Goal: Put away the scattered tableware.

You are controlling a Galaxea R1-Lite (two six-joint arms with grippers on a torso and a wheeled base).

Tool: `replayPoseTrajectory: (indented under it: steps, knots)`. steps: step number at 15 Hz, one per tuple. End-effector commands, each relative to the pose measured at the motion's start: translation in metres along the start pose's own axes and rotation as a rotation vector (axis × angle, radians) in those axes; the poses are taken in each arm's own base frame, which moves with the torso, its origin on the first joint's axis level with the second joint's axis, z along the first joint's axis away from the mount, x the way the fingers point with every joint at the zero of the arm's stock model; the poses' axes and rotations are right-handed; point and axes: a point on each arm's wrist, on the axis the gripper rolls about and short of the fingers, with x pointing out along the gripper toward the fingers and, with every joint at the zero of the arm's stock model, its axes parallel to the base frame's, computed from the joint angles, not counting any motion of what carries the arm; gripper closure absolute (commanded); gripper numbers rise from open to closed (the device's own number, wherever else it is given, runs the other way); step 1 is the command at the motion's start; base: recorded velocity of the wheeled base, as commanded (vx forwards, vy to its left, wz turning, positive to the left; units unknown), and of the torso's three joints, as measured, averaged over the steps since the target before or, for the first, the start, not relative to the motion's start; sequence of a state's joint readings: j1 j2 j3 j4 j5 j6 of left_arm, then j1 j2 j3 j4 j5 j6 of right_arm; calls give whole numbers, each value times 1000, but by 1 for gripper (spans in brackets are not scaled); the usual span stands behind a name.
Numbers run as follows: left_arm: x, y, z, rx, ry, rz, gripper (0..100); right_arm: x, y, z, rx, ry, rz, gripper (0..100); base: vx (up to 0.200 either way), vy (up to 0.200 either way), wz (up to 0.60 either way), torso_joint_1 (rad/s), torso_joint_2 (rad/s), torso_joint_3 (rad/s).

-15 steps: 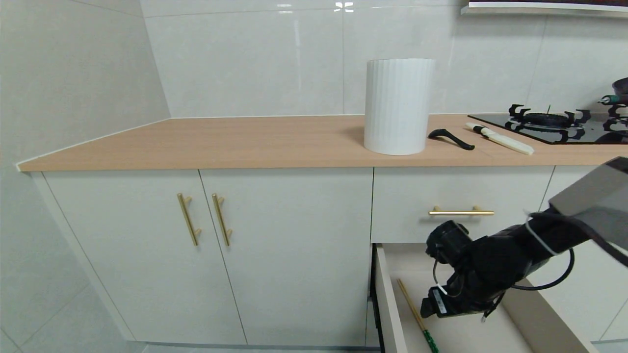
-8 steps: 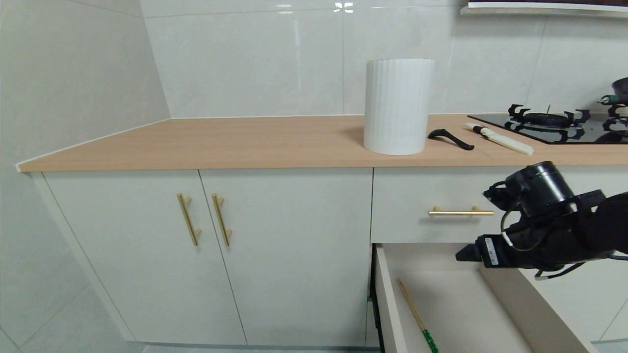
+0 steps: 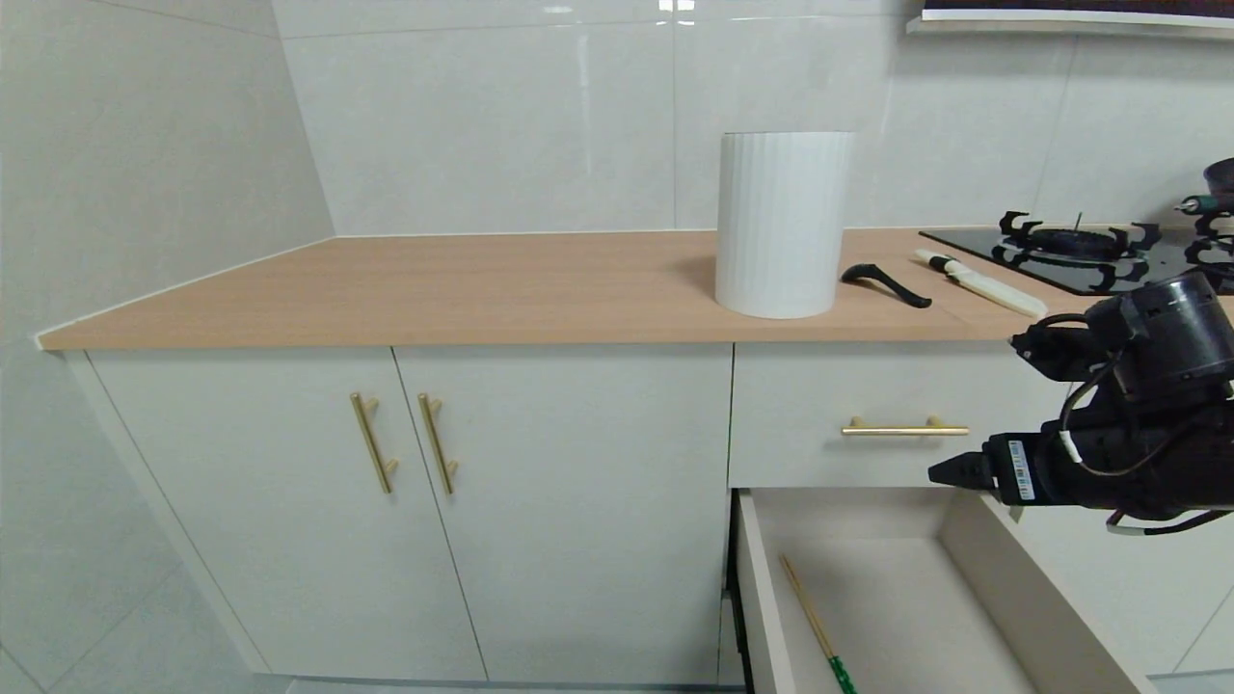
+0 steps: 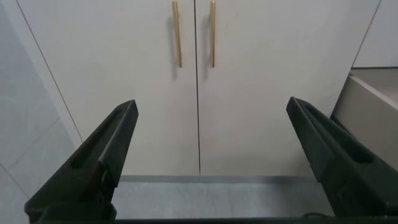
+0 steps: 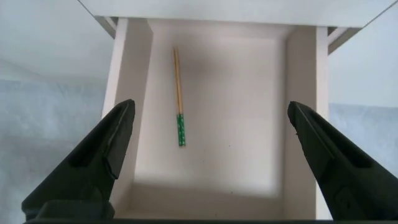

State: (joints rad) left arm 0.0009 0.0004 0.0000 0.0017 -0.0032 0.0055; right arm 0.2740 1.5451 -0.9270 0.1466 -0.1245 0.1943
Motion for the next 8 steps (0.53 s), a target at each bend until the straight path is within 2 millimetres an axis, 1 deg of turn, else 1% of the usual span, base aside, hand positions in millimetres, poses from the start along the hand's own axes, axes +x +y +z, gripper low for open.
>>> replayPoseTrajectory:
  steps: [1, 4, 8]
  knots:
    - [0, 0, 0, -1, -1, 1, 0, -2, 0, 0, 0, -8, 2, 0, 0, 0, 0, 203, -432, -300]
    - [0, 0, 0, -1, -1, 1, 0, -2, 0, 0, 0, -7, 2, 0, 0, 0, 0, 173, -528, -294]
    - [0, 0, 0, 1, -1, 1, 0, 0, 0, 0, -1, -2, 0, 0, 0, 0, 0, 174, -466, -286]
